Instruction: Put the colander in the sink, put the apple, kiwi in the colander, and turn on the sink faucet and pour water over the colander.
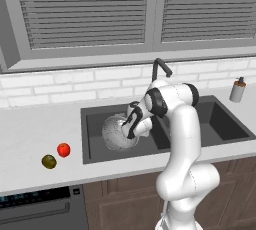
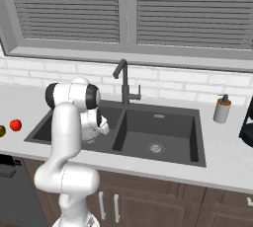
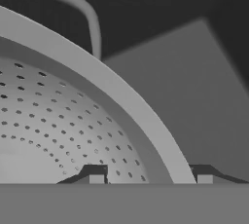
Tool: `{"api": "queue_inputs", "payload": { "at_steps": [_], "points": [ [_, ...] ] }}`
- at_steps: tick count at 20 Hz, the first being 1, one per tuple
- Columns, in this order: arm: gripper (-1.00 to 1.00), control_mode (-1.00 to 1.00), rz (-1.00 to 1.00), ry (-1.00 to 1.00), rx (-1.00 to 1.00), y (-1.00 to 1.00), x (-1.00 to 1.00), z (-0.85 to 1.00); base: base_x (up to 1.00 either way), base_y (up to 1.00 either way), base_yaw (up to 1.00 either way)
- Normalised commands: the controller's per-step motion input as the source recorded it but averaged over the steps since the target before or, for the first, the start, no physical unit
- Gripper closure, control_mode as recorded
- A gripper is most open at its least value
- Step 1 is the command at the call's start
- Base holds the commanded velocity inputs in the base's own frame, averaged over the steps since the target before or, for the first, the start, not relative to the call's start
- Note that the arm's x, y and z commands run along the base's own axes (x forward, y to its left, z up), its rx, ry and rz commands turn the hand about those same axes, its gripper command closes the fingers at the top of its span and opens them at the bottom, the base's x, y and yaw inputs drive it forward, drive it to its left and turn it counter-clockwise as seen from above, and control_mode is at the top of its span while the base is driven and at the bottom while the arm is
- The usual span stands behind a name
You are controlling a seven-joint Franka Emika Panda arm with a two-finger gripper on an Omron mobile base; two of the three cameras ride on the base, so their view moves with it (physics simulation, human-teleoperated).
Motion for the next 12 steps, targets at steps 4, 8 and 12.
{"api": "queue_inputs", "payload": {
  "at_steps": [4,8,12],
  "points": [
    [1.0,-1.0,-0.02,0.0,0.0,0.0,0.18,0.12,0.0,0.0,0.0],
    [1.0,-1.0,-0.05,0.03,0.0,-0.15,0.02,0.08,0.0,0.0,0.0],
    [1.0,-1.0,-0.11,0.09,0.0,-0.41,0.0,0.16,0.0,0.0,0.0]
  ]
}}
